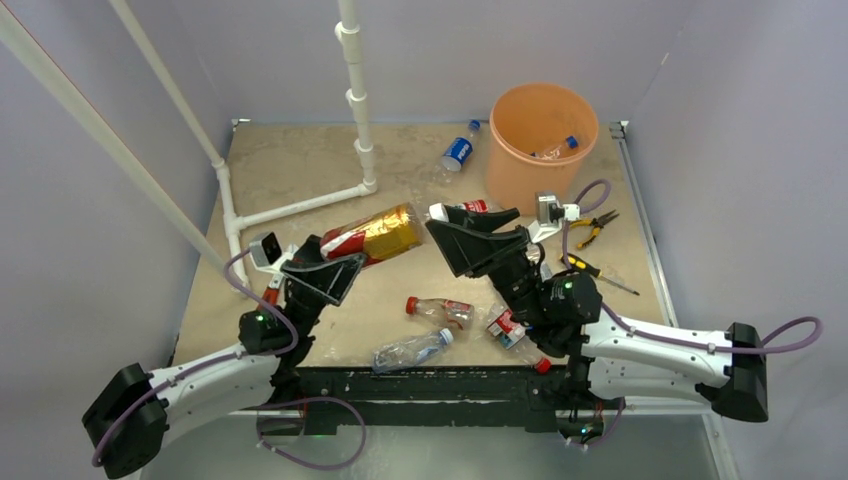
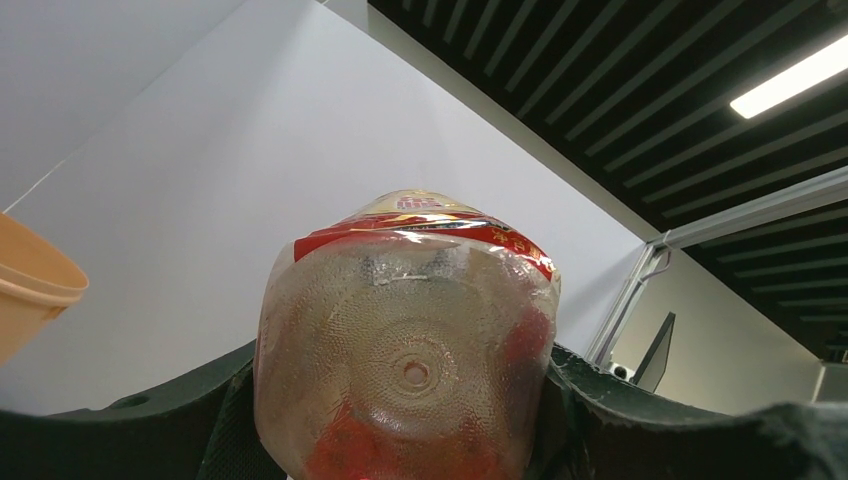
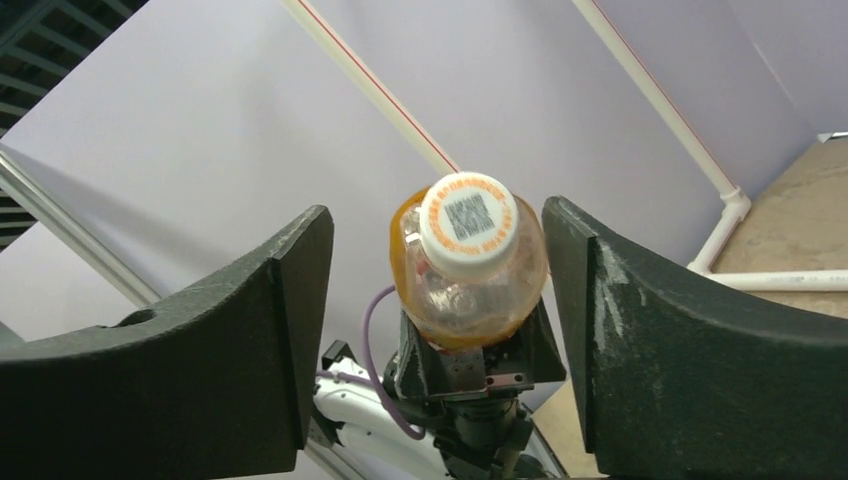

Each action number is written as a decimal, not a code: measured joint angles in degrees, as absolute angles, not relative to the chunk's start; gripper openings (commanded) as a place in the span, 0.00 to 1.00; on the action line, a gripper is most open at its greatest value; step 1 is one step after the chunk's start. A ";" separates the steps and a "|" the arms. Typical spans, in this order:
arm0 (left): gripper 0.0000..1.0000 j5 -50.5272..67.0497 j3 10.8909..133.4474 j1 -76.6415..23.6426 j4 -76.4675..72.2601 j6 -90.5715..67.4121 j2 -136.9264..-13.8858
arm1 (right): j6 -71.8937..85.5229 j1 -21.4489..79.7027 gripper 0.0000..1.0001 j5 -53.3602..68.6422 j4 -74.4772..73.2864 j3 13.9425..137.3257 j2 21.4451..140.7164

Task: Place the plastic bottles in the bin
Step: Place the plastic bottle in the trash bin.

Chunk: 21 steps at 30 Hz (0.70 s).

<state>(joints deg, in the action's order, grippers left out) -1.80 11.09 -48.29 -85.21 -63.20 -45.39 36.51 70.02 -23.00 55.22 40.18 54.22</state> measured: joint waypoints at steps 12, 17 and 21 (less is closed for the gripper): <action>0.00 0.45 11.09 -48.29 -85.78 -65.80 -47.31 | 36.49 68.88 0.42 -22.57 55.86 41.23 56.93; 0.00 0.40 10.90 -48.29 -85.69 -65.65 -46.81 | 36.67 68.88 0.53 -21.52 55.48 41.23 56.47; 0.00 0.43 10.72 -48.38 -85.78 -65.54 -46.98 | 37.10 68.88 0.39 -21.50 55.05 41.21 56.03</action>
<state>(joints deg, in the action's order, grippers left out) 0.43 10.72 -48.38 -85.78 -65.54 -46.98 37.10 68.88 -21.50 55.05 41.21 56.03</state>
